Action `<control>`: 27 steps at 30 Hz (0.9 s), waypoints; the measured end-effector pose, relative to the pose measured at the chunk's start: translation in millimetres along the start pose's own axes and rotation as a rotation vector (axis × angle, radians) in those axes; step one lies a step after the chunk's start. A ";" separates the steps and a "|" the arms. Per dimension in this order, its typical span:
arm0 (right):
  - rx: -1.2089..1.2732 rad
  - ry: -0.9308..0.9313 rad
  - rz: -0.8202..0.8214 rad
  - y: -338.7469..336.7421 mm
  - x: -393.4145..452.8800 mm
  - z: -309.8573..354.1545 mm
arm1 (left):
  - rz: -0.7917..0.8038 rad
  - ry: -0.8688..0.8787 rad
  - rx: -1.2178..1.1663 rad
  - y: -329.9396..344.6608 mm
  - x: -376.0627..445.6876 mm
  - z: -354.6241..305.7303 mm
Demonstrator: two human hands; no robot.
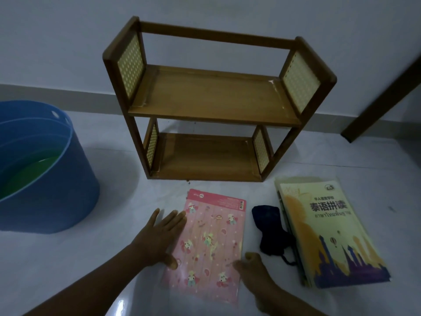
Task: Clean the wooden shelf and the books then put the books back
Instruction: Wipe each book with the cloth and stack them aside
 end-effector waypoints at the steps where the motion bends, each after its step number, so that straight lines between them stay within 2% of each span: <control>1: 0.063 0.032 0.021 1.6 2.5 2.2 | 0.027 -0.012 -0.013 1.5 -0.2 0.1; 3: 0.112 0.051 0.079 3.2 -1.0 8.4 | 0.051 -0.069 -0.074 -1.6 2.5 -2.2; 5: 0.106 0.016 0.095 0.6 1.5 15.5 | 0.011 -0.002 -0.150 -0.1 -1.6 0.0; 6: 0.111 -0.044 0.098 -3.5 0.1 22.8 | -0.093 0.001 -0.219 -1.7 -1.9 5.4; 9: 0.181 -0.279 0.090 -26.0 -9.0 47.3 | -0.122 0.040 -0.334 5.4 -16.3 13.7; 11: 0.302 -0.360 0.177 -41.2 -15.7 62.7 | -0.196 0.043 -0.423 4.8 -26.7 12.2; 14: 0.388 -0.380 0.280 -60.5 -33.9 85.0 | -0.444 0.018 -0.636 -14.2 -32.9 0.5; 16: 0.396 -0.429 0.259 -73.4 -42.3 94.8 | -0.686 -0.010 -0.797 -40.6 -36.2 -6.8; 18: 0.529 -0.480 0.251 -88.0 -50.6 103.6 | -0.894 -0.030 -0.939 -69.8 -40.0 -10.6; 20: 0.650 -0.513 0.294 -97.4 -57.3 110.5 | -1.007 -0.074 -0.899 -94.2 -42.4 -14.5; 22: 0.619 -0.552 0.309 -100.7 -59.7 113.5 | -1.011 -0.120 -0.866 -107.9 -42.6 -16.4; 27: 0.686 -0.521 0.391 -96.9 -44.8 105.6 | -0.872 -0.200 -0.908 -110.8 -40.3 -15.3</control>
Point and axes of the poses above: each hand's wrist, its own x-axis towards the middle knuckle, its own y-axis out of the palm, z = x × y, the point moved 4 cm from there along x, towards the middle knuckle, and after that the axes turned 5 degrees about -x, right-handed, at the moved point
